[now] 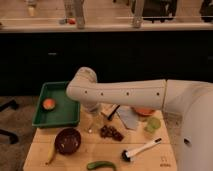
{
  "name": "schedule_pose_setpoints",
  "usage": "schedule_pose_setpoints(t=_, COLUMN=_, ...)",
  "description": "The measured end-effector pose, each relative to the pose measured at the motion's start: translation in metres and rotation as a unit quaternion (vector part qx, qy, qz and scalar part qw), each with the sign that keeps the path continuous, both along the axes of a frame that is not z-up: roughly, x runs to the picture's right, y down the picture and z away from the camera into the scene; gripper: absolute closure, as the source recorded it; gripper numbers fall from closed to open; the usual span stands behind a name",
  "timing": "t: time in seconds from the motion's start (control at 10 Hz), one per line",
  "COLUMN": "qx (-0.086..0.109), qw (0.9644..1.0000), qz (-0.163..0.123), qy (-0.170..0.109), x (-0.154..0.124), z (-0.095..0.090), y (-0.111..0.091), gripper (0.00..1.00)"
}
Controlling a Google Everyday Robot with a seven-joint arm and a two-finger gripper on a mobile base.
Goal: Place apple in purple bowl
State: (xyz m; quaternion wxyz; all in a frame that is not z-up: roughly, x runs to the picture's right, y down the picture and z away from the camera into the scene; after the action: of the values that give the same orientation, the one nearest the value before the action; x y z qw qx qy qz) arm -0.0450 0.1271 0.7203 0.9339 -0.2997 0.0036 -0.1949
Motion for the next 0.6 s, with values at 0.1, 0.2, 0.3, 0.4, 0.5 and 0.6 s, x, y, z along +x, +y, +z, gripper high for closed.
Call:
schedule_pose_setpoints(t=0.1, qx=0.000, qw=1.0000, qz=0.001, qy=0.001, x=0.0013, z=0.0000, y=-0.0002, gripper=0.20)
schedule_pose_setpoints(t=0.2, qx=0.000, qw=1.0000, qz=0.000, qy=0.000, x=0.0006, z=0.0001, y=-0.0002, gripper=0.20)
schedule_pose_setpoints(t=0.3, qx=0.000, qw=1.0000, qz=0.000, qy=0.000, x=-0.0002, z=0.0000, y=-0.0001, gripper=0.20)
schedule_pose_setpoints(t=0.4, qx=0.000, qw=1.0000, qz=0.000, qy=0.000, x=-0.0001, z=0.0000, y=0.0000, gripper=0.20)
schedule_pose_setpoints(t=0.5, qx=0.000, qw=1.0000, qz=0.000, qy=0.001, x=0.0008, z=0.0002, y=-0.0001, gripper=0.20)
schedule_pose_setpoints(t=0.6, qx=0.000, qw=1.0000, qz=0.000, qy=0.001, x=0.0008, z=0.0002, y=-0.0001, gripper=0.20)
